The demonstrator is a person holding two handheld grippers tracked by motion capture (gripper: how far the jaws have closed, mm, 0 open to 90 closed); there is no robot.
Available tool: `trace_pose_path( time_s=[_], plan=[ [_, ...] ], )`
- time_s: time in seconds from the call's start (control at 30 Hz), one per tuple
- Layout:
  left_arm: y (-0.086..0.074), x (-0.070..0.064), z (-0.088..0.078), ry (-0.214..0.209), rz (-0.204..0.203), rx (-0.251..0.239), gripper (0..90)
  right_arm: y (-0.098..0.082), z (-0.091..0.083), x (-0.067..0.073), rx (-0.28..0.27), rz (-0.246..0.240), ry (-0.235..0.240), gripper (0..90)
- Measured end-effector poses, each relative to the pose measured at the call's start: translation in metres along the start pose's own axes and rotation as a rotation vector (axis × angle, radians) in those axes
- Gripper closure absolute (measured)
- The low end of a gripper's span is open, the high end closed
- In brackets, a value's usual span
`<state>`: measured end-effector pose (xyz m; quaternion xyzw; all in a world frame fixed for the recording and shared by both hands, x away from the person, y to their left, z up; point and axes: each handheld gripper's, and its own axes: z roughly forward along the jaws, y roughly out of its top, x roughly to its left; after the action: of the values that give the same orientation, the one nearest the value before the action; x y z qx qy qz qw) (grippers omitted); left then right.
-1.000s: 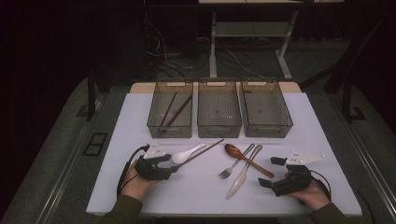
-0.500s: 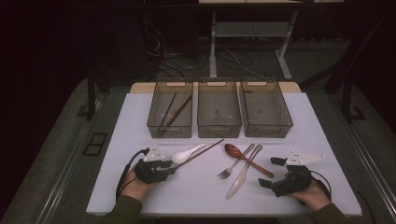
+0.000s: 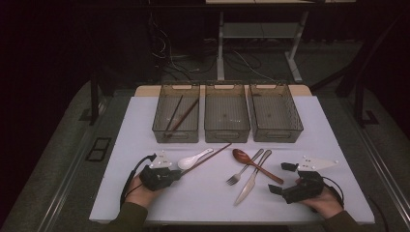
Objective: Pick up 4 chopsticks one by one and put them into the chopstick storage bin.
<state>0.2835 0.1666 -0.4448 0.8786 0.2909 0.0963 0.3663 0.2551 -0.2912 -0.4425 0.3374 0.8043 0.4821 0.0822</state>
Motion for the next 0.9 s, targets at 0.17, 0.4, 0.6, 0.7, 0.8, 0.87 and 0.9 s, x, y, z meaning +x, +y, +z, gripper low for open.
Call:
trace_pose_path(
  time_s=[0.17, 0.4, 0.6, 0.7, 0.8, 0.87, 0.9],
  plan=[
    [0.000, -0.007, -0.007, -0.015, -0.002, -0.030, 82.9, 0.000, -0.001, 0.000, -0.001, 0.000, 0.000, 0.6],
    [-0.005, -0.019, -0.006, -0.038, 0.011, 0.015, 82.8, 0.000, -0.002, 0.000, -0.001, -0.004, 0.000, 0.6],
    [-0.005, -0.018, -0.006, -0.044, -0.002, 0.011, 78.2, 0.000, -0.001, 0.000, 0.000, -0.006, 0.000, 0.6],
    [-0.002, -0.017, -0.009, -0.033, -0.008, -0.017, 70.2, 0.000, -0.002, 0.000, 0.000, -0.005, 0.002, 0.6],
    [0.005, -0.019, -0.009, -0.033, -0.014, -0.059, 68.5, -0.001, -0.001, 0.000, 0.001, -0.005, 0.000, 0.6],
    [0.011, -0.021, -0.006, -0.038, -0.006, -0.071, 68.4, 0.000, -0.001, 0.000, 0.000, -0.004, 0.000, 0.6],
    [0.015, -0.022, -0.003, -0.041, 0.003, -0.069, 68.4, 0.000, -0.002, 0.000, 0.001, -0.003, 0.000, 0.6]
  ],
)
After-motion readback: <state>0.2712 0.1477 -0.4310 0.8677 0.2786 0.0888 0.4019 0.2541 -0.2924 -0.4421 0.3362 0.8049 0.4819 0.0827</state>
